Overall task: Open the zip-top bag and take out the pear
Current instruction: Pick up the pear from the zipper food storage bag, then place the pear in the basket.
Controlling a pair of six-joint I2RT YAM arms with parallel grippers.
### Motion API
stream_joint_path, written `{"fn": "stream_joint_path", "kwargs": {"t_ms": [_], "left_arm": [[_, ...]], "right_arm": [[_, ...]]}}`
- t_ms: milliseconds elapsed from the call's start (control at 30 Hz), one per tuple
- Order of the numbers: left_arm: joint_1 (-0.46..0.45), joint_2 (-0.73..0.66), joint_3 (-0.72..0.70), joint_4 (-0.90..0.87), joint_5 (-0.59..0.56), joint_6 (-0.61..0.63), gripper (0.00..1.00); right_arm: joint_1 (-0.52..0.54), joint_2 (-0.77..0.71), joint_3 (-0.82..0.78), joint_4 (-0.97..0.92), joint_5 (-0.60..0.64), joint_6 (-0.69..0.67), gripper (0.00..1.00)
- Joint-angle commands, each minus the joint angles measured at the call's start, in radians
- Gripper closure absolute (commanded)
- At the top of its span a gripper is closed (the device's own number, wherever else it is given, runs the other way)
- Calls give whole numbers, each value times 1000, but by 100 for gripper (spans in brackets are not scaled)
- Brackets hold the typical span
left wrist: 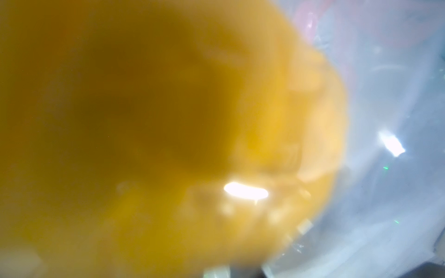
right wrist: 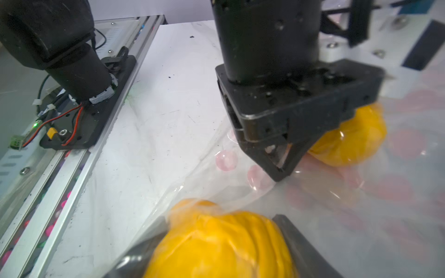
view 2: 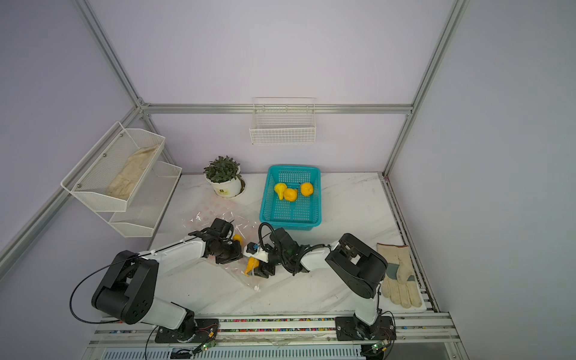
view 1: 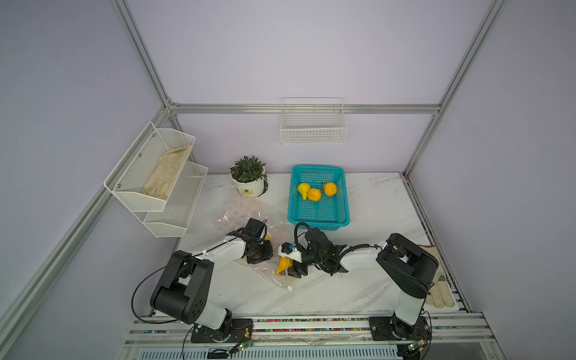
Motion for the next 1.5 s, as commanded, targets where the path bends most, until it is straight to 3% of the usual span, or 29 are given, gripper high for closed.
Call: {"fn": "stream_joint_path", "kwargs": {"t_ms": [0, 133, 333, 467, 567, 700, 900, 1233, 1467], "left_arm": [[29, 62, -50, -90, -94, -5, 79], [40, 77, -49, -93, -90, 0, 79], [47, 81, -39, -114, -87, 7, 79], [45, 44, -29, -132, -82, 10, 79], [45, 7, -10, -146, -64, 15, 78], [45, -51, 21, -174, -37, 16, 76], [45, -181, 59, -214, -8, 6, 73], [46, -276, 106, -253, 13, -2, 70], [45, -332, 122, -261, 27, 12, 70]], "right_arm": [[5, -97, -51, -9, 119, 10, 77], [-5, -222, -111, -24, 138, 19, 80], [-54, -413, -129, -242, 111, -11, 86], [-165, -552, -129, -282, 98, 66, 87], [-231, -562, -64, -305, 195, 159, 87], [-298, -418, 142, -414, 335, 305, 87], [-404, -120, 439, -496, 367, 542, 85], [-423, 288, 755, -591, 330, 580, 80], [-424, 472, 884, -556, 304, 618, 65]]}}
